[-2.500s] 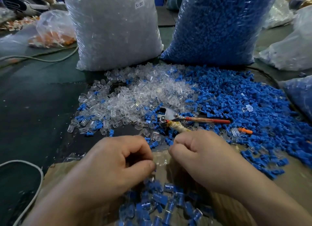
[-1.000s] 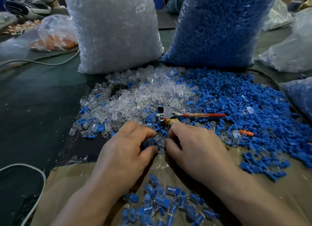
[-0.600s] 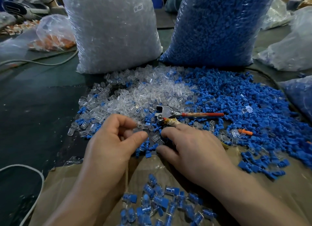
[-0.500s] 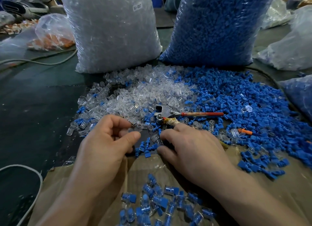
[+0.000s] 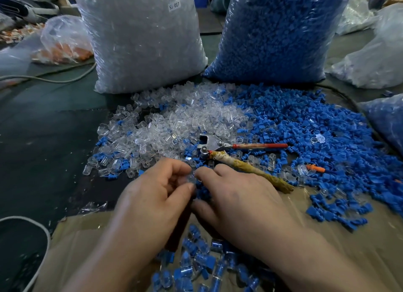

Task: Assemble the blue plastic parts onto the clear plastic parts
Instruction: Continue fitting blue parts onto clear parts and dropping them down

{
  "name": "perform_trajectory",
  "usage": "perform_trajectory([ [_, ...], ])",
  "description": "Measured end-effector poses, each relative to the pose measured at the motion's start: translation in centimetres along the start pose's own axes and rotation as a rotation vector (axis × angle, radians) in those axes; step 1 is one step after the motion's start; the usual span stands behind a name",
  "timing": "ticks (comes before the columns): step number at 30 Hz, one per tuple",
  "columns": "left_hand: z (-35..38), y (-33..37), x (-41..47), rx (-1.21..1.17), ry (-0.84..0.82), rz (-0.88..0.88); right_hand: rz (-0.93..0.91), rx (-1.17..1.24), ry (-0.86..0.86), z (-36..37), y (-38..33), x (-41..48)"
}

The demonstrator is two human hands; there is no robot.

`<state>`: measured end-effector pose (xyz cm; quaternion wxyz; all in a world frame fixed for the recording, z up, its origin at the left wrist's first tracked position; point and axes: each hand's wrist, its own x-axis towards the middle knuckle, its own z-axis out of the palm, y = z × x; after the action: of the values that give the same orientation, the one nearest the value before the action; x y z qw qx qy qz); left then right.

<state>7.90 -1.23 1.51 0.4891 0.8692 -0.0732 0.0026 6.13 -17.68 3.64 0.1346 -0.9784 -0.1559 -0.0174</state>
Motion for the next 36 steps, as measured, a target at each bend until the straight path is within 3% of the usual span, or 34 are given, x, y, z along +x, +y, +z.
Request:
perform_trajectory([
  [4,0.3,-0.2,0.2,-0.109,-0.062,0.007,-0.01,0.011,0.004,-0.1,0.3,0.2],
  [11,0.3,-0.8,0.7,-0.307,-0.012,-0.081,0.031,0.115,0.078,-0.2,1.2,0.1],
  [15,0.4,-0.6,0.7,-0.464,-0.019,-0.14,0.194,0.425,0.164,-0.7,1.8,-0.1],
  [21,0.2,0.5,0.5,-0.616,-0.066,-0.176,0.33,1.047,-0.014,-1.4,1.6,-0.3],
  [24,0.1,1.0,0.3,-0.646,-0.095,-0.174,0.352,1.23,-0.054,-1.7,1.3,-0.4],
  [27,0.4,1.0,0.3,-0.595,-0.085,-0.142,0.324,1.196,-0.037,-1.6,1.3,-0.3],
  [32,0.6,1.2,0.2,-0.608,-0.086,-0.111,0.129,0.641,0.096,-1.0,0.9,-0.4],
  [36,0.5,0.9,0.2,-0.598,-0.067,-0.109,0.174,0.722,0.12,-1.0,1.1,-0.4],
])
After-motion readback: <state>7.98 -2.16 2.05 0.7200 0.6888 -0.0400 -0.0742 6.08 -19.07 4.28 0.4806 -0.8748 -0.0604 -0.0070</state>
